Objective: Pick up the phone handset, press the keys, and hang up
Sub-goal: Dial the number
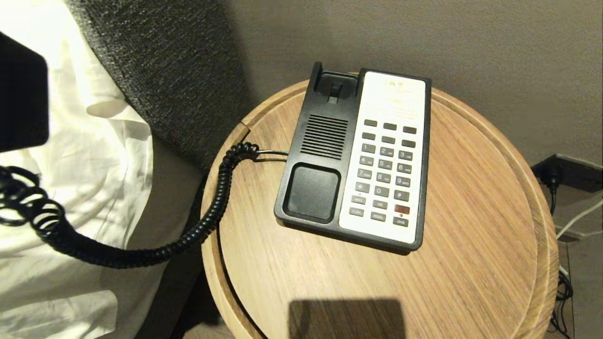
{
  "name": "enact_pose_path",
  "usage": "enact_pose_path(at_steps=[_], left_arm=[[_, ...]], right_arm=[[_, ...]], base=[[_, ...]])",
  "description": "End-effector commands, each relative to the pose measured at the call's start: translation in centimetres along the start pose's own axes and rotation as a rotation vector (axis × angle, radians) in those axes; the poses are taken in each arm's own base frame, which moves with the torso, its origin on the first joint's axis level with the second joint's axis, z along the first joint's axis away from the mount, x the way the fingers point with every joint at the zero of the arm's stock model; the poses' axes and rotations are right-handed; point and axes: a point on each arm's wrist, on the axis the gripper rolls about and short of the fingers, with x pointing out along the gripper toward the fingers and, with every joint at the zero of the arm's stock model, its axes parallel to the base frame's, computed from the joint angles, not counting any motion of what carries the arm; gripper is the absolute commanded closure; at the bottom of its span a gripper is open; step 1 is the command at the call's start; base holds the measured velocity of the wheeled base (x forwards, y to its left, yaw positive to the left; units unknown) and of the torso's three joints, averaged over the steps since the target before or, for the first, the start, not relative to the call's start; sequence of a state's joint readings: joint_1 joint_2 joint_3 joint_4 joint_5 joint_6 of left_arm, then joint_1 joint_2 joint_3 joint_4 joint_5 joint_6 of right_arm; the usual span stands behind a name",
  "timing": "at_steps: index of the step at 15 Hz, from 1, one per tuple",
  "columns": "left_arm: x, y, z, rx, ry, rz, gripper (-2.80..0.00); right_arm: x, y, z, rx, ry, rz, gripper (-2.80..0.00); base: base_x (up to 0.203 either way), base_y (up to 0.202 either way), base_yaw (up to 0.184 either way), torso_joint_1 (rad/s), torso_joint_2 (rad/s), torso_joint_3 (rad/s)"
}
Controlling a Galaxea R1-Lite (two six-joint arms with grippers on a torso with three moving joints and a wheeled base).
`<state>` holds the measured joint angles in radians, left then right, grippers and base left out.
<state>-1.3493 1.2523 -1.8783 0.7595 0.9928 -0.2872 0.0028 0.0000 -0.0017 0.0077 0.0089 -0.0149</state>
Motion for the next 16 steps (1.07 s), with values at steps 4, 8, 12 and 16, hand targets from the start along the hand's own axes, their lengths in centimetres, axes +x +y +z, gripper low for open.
enact_pose_path(at_steps=[4,8,12,16], left_arm=[[-3.8,5.3,1.5,-0.152,-0.059,-0.093,0.00],[-5.1,7.5,2.5,-0.267,-0.080,-0.162,0.00],[-4.8,6.4,2.4,-0.263,-0.041,-0.271,0.00],[-4.4,4.4,1.5,-0.288,0.040,-0.403,0.00]], right_arm=[[0.0,0.0,0.0,0.000,-0.001,0.001,0.00],[0.0,0.0,0.0,0.000,-0.001,0.001,0.00],[0.0,0.0,0.0,0.000,-0.001,0.001,0.00],[0.0,0.0,0.0,0.000,-0.001,0.001,0.00]], base=[[0.000,0.000,0.000,0.000,0.00,0.000],[0.000,0.000,0.000,0.000,0.00,0.000],[0.000,0.000,0.000,0.000,0.00,0.000],[0.000,0.000,0.000,0.000,0.00,0.000]])
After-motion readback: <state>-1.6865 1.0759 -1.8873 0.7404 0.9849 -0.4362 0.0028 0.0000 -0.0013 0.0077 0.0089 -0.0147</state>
